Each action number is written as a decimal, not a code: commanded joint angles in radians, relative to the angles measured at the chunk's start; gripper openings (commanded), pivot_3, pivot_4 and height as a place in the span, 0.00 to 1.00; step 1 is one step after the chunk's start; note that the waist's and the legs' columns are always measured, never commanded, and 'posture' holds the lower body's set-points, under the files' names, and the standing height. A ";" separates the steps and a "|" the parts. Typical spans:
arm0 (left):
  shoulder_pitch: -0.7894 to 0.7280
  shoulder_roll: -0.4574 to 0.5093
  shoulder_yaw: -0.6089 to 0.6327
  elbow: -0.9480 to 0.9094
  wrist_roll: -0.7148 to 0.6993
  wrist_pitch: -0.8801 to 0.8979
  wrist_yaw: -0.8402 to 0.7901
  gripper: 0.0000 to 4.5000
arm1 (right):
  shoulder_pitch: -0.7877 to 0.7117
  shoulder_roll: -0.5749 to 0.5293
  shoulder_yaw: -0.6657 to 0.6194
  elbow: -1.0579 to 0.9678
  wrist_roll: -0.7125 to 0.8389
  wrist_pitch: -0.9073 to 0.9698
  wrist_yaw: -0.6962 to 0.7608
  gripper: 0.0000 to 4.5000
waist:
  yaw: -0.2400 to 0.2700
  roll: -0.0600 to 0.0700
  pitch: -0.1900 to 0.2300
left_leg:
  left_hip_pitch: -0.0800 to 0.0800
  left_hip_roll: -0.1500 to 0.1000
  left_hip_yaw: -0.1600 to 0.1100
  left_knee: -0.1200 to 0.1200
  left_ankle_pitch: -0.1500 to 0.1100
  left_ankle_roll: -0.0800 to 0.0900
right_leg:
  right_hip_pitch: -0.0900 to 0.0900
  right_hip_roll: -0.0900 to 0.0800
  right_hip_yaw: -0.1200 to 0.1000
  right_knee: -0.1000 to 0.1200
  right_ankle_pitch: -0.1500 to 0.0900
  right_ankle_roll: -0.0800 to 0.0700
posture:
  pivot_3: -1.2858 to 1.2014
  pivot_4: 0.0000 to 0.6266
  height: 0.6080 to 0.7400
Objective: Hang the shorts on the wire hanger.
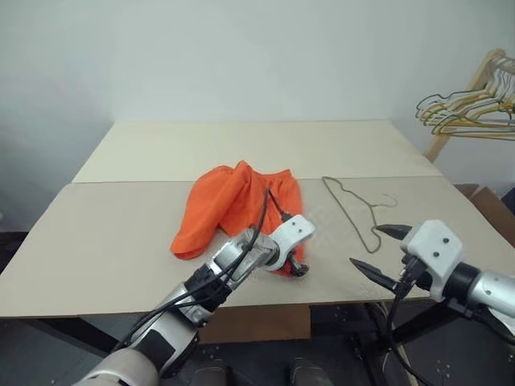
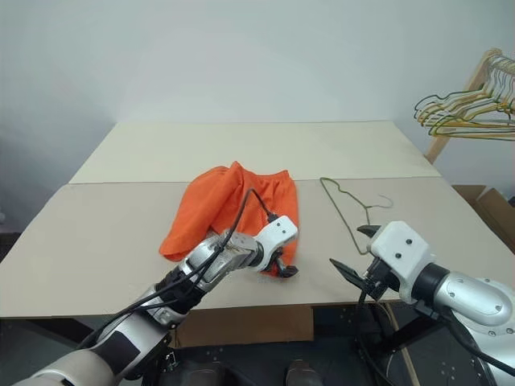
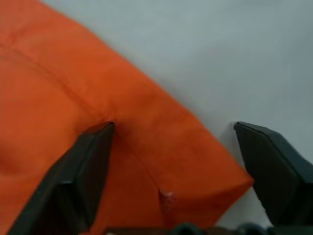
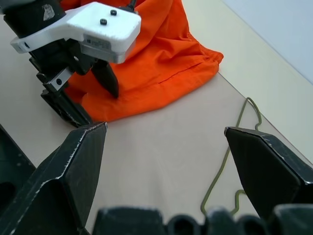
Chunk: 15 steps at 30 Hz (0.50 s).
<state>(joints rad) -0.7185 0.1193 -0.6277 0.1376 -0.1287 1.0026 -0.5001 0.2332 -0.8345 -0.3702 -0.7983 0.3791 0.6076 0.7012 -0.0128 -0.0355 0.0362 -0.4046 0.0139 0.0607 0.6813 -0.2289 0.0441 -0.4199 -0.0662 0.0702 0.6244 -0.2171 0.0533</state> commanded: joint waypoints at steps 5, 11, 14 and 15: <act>-0.028 0.014 -0.003 0.030 0.066 -0.045 -0.012 0.37 | -0.016 0.011 0.002 -0.038 -0.007 -0.012 -0.025 1.00 | -0.003 0.000 0.000 | 0.000 0.000 0.000 0.000 0.000 0.000 | 0.000 -0.001 0.000 0.000 0.000 0.000 | 0.51 0.00 1.00; -0.017 0.075 0.032 -0.009 0.071 -0.045 -0.044 0.00 | -0.040 0.015 0.026 -0.023 -0.012 -0.025 -0.032 1.00 | -0.007 0.001 0.000 | 0.001 0.001 0.000 0.000 0.000 0.000 | -0.001 0.001 0.000 0.001 0.000 -0.001 | 0.51 0.00 1.00; 0.017 0.209 0.049 -0.123 0.038 -0.109 -0.163 0.00 | -0.067 0.014 0.051 -0.008 -0.016 -0.035 -0.030 1.00 | -0.009 0.001 -0.001 | 0.001 0.001 0.000 -0.001 0.000 0.000 | -0.002 0.001 0.001 0.001 0.001 -0.001 | 0.52 0.00 1.00; 0.033 0.285 0.065 -0.182 0.003 -0.151 -0.255 0.00 | -0.082 0.013 0.071 0.000 -0.022 -0.040 -0.030 1.00 | -0.018 0.002 0.000 | 0.001 0.002 0.000 -0.001 0.000 0.000 | -0.001 0.002 0.001 0.001 0.000 -0.002 | 0.52 0.00 1.00</act>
<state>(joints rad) -0.6836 0.3466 -0.6071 0.0453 -0.0952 0.9119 -0.6542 0.1745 -0.8171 -0.3048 -0.7912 0.3711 0.5999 0.6753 -0.0304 -0.0337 0.0360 -0.4037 0.0162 0.0613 0.6797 -0.2290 0.0439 -0.4229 -0.0641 0.0719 0.6266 -0.2166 0.0504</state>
